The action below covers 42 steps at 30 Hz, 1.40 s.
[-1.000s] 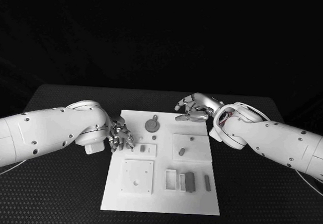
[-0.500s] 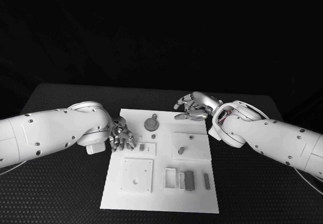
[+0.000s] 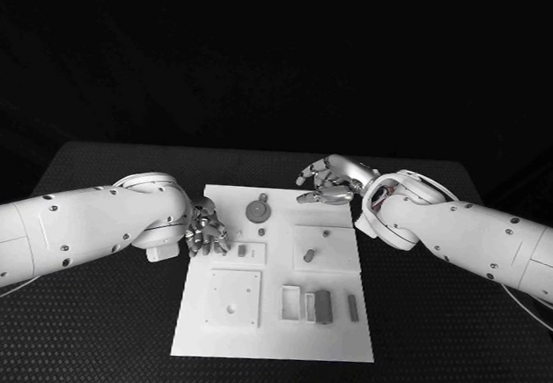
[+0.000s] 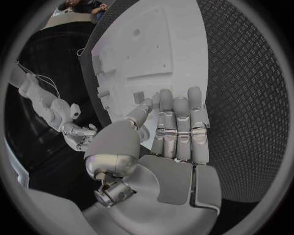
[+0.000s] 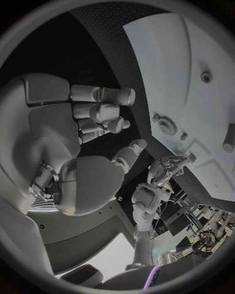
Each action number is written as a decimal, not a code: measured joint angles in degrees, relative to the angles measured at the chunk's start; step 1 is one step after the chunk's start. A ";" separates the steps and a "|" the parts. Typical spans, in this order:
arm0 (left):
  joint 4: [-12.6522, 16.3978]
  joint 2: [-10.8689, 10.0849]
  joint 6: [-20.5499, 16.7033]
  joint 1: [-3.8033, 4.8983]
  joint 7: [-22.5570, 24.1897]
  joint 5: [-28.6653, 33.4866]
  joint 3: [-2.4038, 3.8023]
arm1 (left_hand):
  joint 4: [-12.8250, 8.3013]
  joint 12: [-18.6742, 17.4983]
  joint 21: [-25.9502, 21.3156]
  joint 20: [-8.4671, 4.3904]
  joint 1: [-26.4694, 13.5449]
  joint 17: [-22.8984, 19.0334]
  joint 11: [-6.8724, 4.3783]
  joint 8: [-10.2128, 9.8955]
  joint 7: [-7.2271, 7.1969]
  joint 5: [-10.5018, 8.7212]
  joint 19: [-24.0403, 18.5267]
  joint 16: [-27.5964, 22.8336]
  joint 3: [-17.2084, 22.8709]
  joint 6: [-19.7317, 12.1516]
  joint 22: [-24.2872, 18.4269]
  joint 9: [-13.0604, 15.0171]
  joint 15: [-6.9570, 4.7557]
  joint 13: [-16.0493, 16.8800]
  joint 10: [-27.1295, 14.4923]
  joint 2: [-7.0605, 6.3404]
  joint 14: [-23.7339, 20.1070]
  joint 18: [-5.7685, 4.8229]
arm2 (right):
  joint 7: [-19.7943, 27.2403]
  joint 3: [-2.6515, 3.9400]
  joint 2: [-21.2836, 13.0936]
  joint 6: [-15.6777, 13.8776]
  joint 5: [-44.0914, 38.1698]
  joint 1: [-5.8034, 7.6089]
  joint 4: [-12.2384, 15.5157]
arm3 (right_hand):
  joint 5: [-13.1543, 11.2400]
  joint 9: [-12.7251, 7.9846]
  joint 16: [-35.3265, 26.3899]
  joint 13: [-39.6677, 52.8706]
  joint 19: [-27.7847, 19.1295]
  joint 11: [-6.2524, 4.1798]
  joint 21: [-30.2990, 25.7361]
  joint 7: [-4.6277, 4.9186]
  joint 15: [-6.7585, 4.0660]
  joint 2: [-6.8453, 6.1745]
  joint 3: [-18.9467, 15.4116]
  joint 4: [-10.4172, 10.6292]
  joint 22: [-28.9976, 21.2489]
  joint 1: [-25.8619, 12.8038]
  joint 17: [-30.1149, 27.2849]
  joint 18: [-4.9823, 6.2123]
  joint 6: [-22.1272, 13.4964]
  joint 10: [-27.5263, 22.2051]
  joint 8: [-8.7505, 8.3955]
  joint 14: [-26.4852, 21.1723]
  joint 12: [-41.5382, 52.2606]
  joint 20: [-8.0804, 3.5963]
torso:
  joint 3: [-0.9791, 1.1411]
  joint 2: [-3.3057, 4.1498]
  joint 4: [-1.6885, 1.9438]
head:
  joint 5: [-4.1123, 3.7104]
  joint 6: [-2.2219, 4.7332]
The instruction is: Assemble the parts on the task board
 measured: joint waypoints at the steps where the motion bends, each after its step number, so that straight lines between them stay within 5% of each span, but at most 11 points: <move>1: 0.00 0.00 0.11 -0.02 0.00 -0.08 0.00 | 0.00 0.00 0.00 0.00 0.00 0.00 0.00 0.02 -0.01 0.00 0.00 0.00 0.00 0.00 0.00 0.00 0.00 0.01 0.00 -0.01 0.00 0.00 | 0.00 0.00 0.00 0.00 0.00 0.00 0.00 | 0.00 0.00 0.00 0.00 0.00 0.00 0.00 0.00 0.00 0.00 0.00 0.00 0.00 0.00 0.00 0.00 0.00 0.00 0.00 0.00 0.00 0.00 | 0.00 0.00 0.00 | -0.02 -0.03; 42: -0.92 -0.46 0.06 -0.27 0.61 2.40 0.12 | -0.10 0.23 0.00 -0.20 0.11 -0.01 0.21 0.05 0.06 -0.01 0.21 0.48 -0.22 0.21 0.36 -0.04 0.00 0.23 0.20 0.55 0.00 0.01 | -0.02 0.00 0.05 0.21 0.03 0.00 -0.28 | 0.00 0.01 0.00 -0.09 -0.10 0.00 0.00 0.00 0.00 0.00 0.00 0.00 0.00 0.00 0.00 -0.01 0.00 0.00 0.00 0.00 0.00 -0.31 | -0.03 -0.01 -0.01 | 0.01 -0.24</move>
